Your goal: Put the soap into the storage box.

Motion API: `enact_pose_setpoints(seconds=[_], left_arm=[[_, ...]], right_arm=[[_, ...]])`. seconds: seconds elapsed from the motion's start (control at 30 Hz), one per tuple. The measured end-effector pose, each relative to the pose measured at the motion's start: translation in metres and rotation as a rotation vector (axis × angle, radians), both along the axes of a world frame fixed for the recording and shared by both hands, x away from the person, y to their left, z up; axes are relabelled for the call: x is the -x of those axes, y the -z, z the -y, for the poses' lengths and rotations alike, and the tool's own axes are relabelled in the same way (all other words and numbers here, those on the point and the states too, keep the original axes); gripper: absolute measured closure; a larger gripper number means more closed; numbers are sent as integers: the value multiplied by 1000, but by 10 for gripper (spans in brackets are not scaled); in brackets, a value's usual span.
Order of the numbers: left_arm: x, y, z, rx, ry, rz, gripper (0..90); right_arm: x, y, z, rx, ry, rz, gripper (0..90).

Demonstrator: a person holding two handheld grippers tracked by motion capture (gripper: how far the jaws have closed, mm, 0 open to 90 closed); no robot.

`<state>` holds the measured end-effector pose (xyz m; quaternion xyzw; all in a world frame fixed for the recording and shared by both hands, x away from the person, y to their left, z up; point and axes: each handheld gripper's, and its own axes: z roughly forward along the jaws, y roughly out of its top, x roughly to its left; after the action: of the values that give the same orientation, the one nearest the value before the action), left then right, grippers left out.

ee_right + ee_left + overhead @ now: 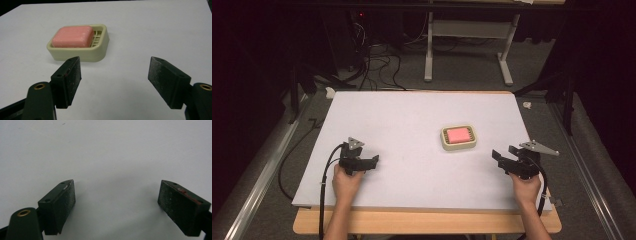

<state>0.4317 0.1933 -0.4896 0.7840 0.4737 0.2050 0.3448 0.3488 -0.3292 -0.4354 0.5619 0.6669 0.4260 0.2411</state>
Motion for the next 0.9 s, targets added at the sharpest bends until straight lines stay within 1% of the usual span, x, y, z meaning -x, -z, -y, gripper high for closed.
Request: enact_pose_setpoints(seconds=[0.2, 0.5, 0.53, 0.57, 0.67, 0.9], left_arm=[[0, 0, 0, 0, 0, 0, 150], [0, 0, 0, 0, 0, 0, 150], [0, 0, 0, 0, 0, 0, 150], [0, 0, 0, 0, 0, 0, 150], [0, 0, 0, 0, 0, 0, 150], [0, 0, 0, 0, 1, -2, 150]], right_arm=[[3, 5, 0, 5, -1, -14, 270], [4, 16, -1, 15, -3, -43, 271], [3, 17, -1, 21, -6, -39, 271], [4, 18, -2, 19, 0, -46, 271], [3, 22, -2, 34, -1, -49, 271], [0, 30, -6, 55, 1, -85, 269]])
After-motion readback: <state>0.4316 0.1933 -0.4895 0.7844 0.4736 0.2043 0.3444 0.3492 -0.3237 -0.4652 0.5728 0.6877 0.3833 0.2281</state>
